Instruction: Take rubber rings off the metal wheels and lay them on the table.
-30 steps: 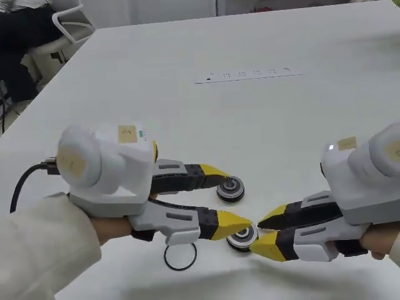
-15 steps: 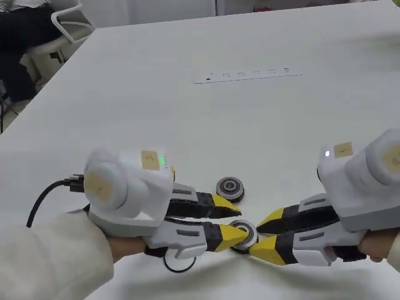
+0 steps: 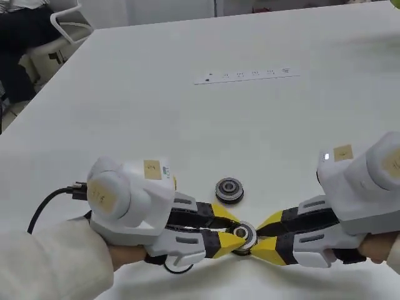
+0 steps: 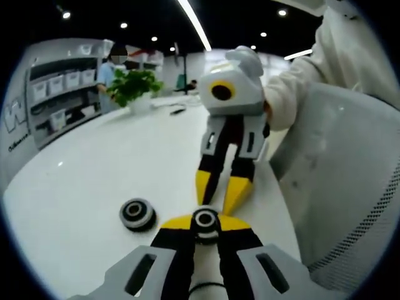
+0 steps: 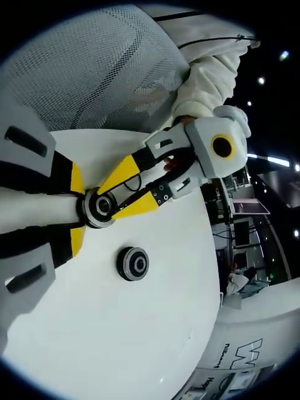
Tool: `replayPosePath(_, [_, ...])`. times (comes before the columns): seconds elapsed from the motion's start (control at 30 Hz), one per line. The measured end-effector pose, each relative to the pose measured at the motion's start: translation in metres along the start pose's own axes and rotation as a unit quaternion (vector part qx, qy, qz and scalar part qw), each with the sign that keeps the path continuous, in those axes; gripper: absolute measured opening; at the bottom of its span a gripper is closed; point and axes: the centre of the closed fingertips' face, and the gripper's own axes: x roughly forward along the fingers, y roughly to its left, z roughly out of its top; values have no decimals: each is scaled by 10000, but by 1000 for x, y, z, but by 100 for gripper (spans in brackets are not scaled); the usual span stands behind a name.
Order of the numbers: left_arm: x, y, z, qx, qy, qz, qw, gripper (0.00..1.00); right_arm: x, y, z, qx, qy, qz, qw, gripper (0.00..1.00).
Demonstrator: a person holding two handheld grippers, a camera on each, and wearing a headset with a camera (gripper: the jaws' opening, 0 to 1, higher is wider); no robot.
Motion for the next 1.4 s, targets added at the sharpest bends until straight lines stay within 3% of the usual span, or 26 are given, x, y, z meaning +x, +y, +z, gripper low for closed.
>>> replayPosePath(0.3, [0,0,-1,-11,-19,19,10000,14,0,1,-1,-225,9,-19,9997,10])
replayPosePath(0.43, [0,0,-1,18,-13,28,10000,14,-1,-1,-2,-350,12,-71,9994,2])
replayPosePath(1.0, [-1,-1,-2,-26,-67,58,10000,14,-1,-2,-2,-170,-11,-166,9997,0])
replayPosePath(1.2, [-1,-1,-2,-40,-71,64,9999,14,-2,-6,-1,383,-182,-205,9989,0])
replayPosePath(1.27, [-1,-1,-1,-25,-59,75,10000,14,-3,-8,-1,728,-279,-177,9968,0])
replayPosePath(1.4, [-1,-1,-1,-32,-58,79,9999,14,-6,-11,0,1434,-534,-86,9882,0])
